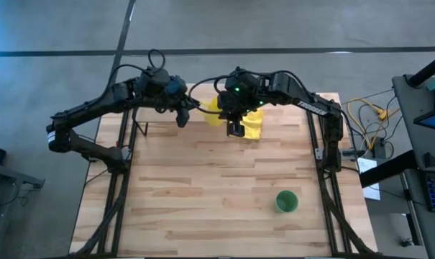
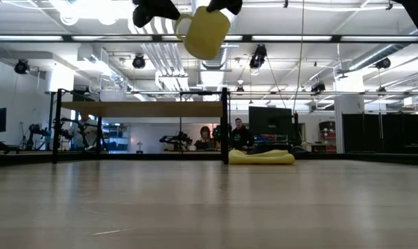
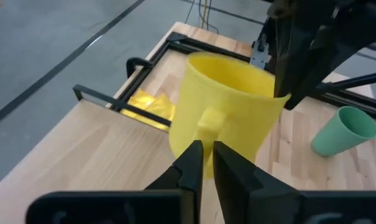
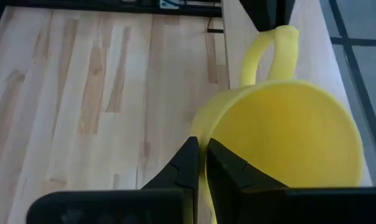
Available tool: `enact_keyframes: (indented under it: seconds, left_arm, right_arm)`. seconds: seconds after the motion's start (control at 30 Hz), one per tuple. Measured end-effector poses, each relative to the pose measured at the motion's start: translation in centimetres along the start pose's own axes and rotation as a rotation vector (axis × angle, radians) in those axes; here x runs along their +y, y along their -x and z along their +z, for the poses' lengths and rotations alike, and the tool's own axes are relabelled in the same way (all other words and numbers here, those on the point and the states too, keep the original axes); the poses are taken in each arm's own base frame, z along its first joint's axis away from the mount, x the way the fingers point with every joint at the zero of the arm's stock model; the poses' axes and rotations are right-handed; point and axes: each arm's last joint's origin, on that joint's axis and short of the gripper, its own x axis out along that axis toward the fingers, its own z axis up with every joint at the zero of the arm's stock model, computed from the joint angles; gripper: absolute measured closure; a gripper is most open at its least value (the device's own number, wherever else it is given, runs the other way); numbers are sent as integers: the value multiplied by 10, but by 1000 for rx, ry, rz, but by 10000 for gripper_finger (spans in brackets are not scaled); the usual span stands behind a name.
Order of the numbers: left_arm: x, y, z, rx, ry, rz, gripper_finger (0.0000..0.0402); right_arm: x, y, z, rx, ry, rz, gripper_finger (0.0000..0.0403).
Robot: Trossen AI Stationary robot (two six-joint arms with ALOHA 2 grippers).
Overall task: Stack small to large cups/mugs on shelf
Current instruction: Put the yellow mug on the shelf
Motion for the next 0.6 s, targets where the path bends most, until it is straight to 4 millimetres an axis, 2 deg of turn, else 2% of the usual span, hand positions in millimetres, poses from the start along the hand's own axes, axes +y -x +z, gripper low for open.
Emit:
enact_keyframes:
  seconds: [0.17, 0.6]
  left_arm:
    - [1, -3, -4, 20, -1, 25, 401]
    - [1, -4, -5, 22, -1, 28, 397]
  right_arm:
    - [-1, 0, 1, -9, 4, -3, 384]
    - [-1, 0, 1, -15, 32, -6, 393]
